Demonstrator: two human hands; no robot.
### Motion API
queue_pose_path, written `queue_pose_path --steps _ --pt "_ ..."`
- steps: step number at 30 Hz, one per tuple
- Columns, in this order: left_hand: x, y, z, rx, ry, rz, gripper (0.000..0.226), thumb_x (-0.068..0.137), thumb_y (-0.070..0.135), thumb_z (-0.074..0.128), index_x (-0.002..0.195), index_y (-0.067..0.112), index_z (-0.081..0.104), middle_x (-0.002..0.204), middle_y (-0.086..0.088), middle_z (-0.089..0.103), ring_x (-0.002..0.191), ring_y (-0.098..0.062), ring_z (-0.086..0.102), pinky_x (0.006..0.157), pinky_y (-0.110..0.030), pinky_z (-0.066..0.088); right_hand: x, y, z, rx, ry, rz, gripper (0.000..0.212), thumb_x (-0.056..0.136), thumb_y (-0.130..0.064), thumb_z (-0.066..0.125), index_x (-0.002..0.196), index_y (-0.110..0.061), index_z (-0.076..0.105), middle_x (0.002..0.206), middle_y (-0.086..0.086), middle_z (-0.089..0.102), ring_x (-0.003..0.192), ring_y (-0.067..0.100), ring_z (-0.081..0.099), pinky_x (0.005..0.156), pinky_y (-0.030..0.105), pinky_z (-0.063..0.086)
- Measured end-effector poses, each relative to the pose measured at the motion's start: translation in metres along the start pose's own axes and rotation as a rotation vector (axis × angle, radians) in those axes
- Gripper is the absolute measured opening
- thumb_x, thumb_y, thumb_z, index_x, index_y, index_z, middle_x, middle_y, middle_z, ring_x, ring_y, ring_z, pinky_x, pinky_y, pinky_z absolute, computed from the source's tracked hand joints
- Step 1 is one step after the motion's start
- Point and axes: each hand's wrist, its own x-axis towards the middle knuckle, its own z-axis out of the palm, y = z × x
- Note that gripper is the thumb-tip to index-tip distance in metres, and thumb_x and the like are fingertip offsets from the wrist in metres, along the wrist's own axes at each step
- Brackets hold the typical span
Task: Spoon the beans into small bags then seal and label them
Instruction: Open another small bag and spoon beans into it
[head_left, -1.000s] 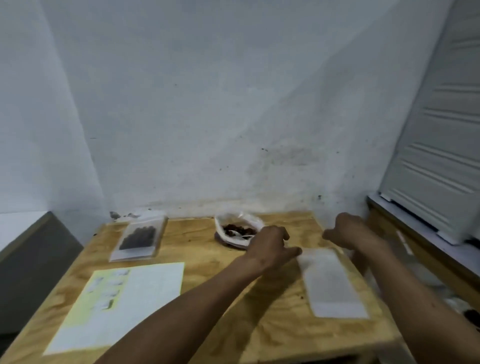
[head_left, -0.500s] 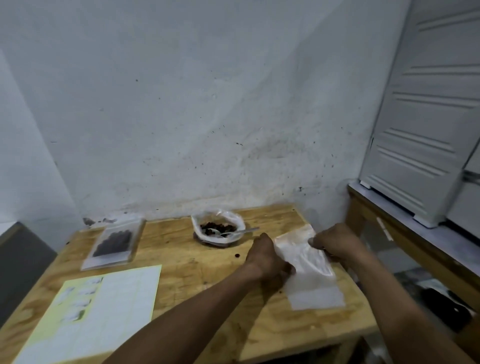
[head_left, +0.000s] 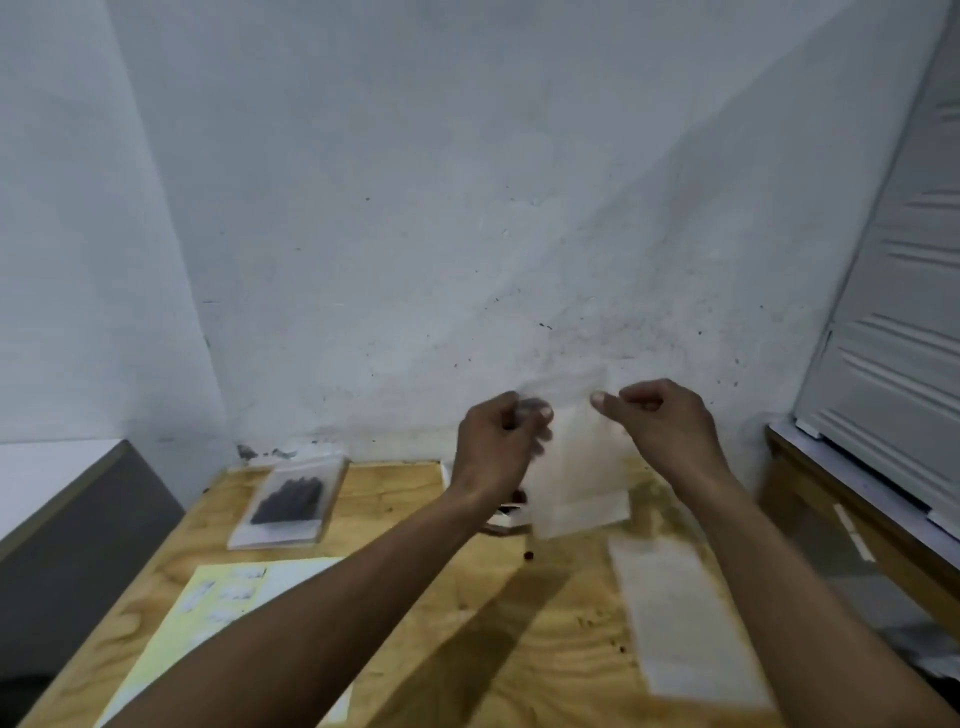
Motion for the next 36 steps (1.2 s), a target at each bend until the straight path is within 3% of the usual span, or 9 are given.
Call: queue_pose_path --steps 5,9,14,16,20,24,30,34,36 --pt "0.021 0.012 -0.054 0.182 0.139 0.228 0.008 0.092 0.016 0.072 0.09 0.014 0.079 0.081 -0.001 0.076 0.074 -0.014 0.069 0.069 -0.032 0.054 0.001 -0.065 0.035 0.169 -0.268 0.126 0.053 0.084 -0.061 0.065 0.079 -0.01 0.077 0.075 0.003 0.079 0.061 0.018 0.069 0.06 0.03 0.05" --pt "0.029 0.004 -0.092 0.37 0.149 0.374 0.013 0.087 0.017 0.076 0.098 0.016 0.081 0.091 0.004 0.076 0.08 -0.014 0.07 0.075 -0.039 0.056 0.005 -0.08 0.072 0.287 -0.339 0.109 0.024 0.085 -0.024 0.07 0.084 -0.001 0.077 0.078 0.009 0.078 0.056 0.016 0.06 0.058 0.028 0.045" --pt "0.015 0.012 -0.122 0.472 -0.079 0.148 0.049 0.079 0.05 0.082 0.12 0.025 0.073 0.105 0.012 0.074 0.091 0.004 0.068 0.082 -0.02 0.056 0.009 -0.076 0.105 0.332 -0.368 0.091 0.022 0.087 -0.022 0.075 0.076 -0.003 0.076 0.065 0.003 0.073 0.054 0.011 0.057 0.057 0.026 0.047" --pt "0.013 0.013 -0.124 0.42 -0.085 0.061 0.053 0.078 0.061 0.078 0.117 0.025 0.074 0.1 0.011 0.075 0.091 0.002 0.07 0.083 -0.023 0.058 0.007 -0.074 0.115 0.287 -0.39 0.047 0.029 0.089 -0.028 0.074 0.073 -0.004 0.075 0.059 0.001 0.068 0.053 0.01 0.056 0.057 0.024 0.047" --pt "0.018 0.014 -0.123 0.329 -0.114 0.017 0.032 0.09 0.045 0.073 0.092 0.014 0.081 0.084 -0.001 0.079 0.082 -0.015 0.075 0.082 -0.039 0.062 0.001 -0.071 0.122 0.153 -0.452 -0.119 0.038 0.096 -0.039 0.063 0.076 -0.008 0.074 0.059 -0.004 0.07 0.054 0.004 0.062 0.056 0.018 0.05" --pt "0.025 0.008 -0.12 0.299 -0.138 -0.045 0.039 0.098 0.03 0.061 0.084 -0.003 0.076 0.082 -0.026 0.072 0.081 -0.037 0.072 0.078 -0.047 0.063 0.005 -0.065 0.119 0.003 -0.503 -0.202 0.04 0.098 -0.043 0.058 0.085 -0.008 0.073 0.075 0.004 0.077 0.07 0.017 0.074 0.072 0.029 0.06" --pt "0.031 -0.006 -0.107 0.544 0.015 0.008 0.039 0.095 0.02 0.058 0.072 -0.008 0.07 0.071 -0.027 0.068 0.058 -0.033 0.068 0.062 -0.05 0.059 0.006 -0.055 0.119 -0.131 -0.57 -0.212 0.033 0.103 -0.028 0.052 0.093 -0.001 0.069 0.085 0.004 0.077 0.075 0.011 0.075 0.079 0.03 0.061" --pt "0.039 -0.007 -0.1 0.652 0.237 -0.009 0.041 0.093 0.022 0.058 0.062 -0.001 0.07 0.061 -0.017 0.07 0.051 -0.028 0.064 0.061 -0.043 0.06 -0.002 -0.056 0.126 -0.098 -0.586 -0.157 0.03 0.1 -0.018 0.049 0.074 -0.004 0.054 0.085 0.009 0.078 0.078 0.011 0.077 0.087 0.04 0.06" --pt "0.044 -0.003 -0.106 0.65 0.282 0.006 0.042 0.092 0.024 0.06 0.059 0.0 0.068 0.06 -0.017 0.069 0.048 -0.022 0.058 0.059 -0.04 0.057 -0.009 -0.057 0.127 -0.062 -0.583 -0.138 0.029 0.099 -0.018 0.051 0.073 -0.006 0.054 0.086 0.009 0.078 0.078 0.013 0.077 0.085 0.037 0.061"
